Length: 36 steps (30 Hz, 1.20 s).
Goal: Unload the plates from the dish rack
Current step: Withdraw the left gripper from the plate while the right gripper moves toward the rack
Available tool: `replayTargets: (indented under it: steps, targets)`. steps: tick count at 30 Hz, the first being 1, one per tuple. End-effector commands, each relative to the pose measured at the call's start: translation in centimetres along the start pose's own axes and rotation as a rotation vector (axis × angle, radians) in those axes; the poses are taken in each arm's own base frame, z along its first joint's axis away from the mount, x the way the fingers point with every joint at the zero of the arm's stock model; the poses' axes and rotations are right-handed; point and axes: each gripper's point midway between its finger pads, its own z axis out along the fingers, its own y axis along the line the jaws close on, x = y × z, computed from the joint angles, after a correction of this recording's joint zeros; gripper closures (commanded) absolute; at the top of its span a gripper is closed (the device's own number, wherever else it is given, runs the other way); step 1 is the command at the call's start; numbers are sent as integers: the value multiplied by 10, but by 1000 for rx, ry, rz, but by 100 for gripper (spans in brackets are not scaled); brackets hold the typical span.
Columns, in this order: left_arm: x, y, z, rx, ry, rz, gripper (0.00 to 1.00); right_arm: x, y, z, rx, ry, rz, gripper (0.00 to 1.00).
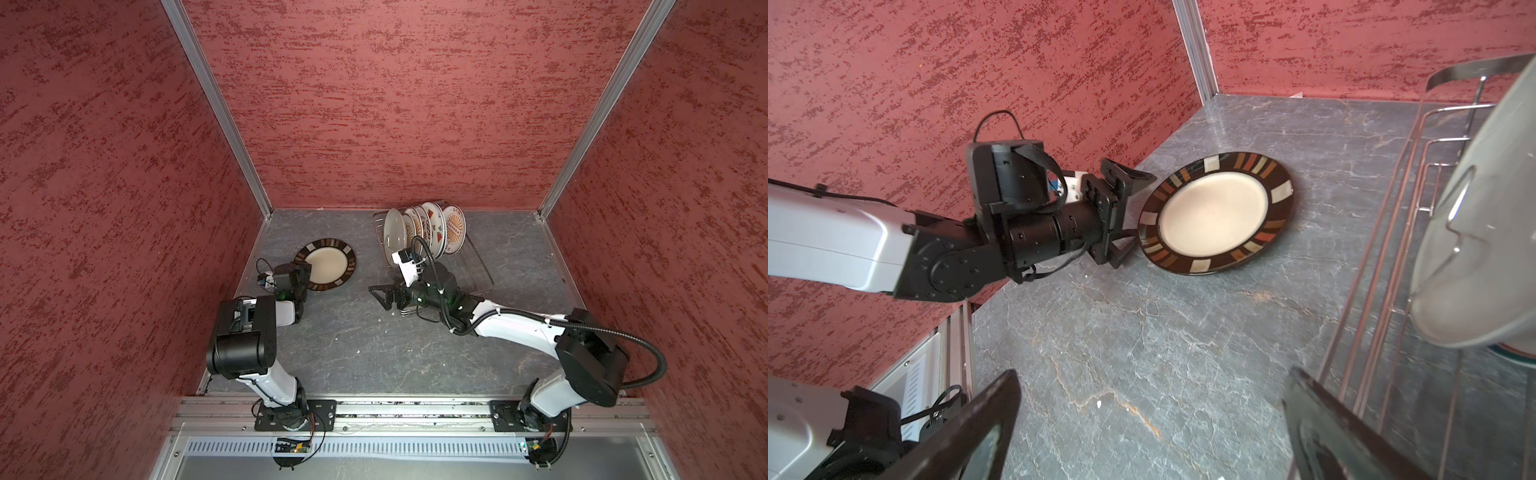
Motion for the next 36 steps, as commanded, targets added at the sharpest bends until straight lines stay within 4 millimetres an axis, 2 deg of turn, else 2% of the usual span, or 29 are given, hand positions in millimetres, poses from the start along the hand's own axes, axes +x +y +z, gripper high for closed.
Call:
replayTargets:
  steps: [1, 3, 5, 9, 17, 19, 27, 33, 36]
  targets:
    - [-7, 17, -15, -66, -50, 28, 0, -20, 12, -16, -27, -90, -5, 1]
    - [-10, 16, -24, -57, -63, 31, 1, -21, 11, -21, -22, -106, 5, 1]
    - [-11, 14, -32, -44, -65, 36, 1, -30, 11, -33, -8, -155, 15, 1]
    - [-10, 11, -50, -75, -58, 114, 1, -38, -6, -48, 91, -224, 54, 1]
    - [1, 2, -93, 37, -66, 183, 0, -49, -31, -83, 239, -339, 68, 1]
    - [12, -7, -103, 86, -45, 248, 1, -50, -37, -92, 265, -347, 66, 1]
    - [82, -43, -144, 453, 147, 410, 1, -58, -63, -138, 351, -424, 79, 1]
    - [122, -61, -177, 671, 243, 529, 1, -59, -88, -150, 457, -407, 101, 1]
    - [138, -61, -191, 765, 247, 625, 0, -65, -96, -152, 495, -396, 99, 1]
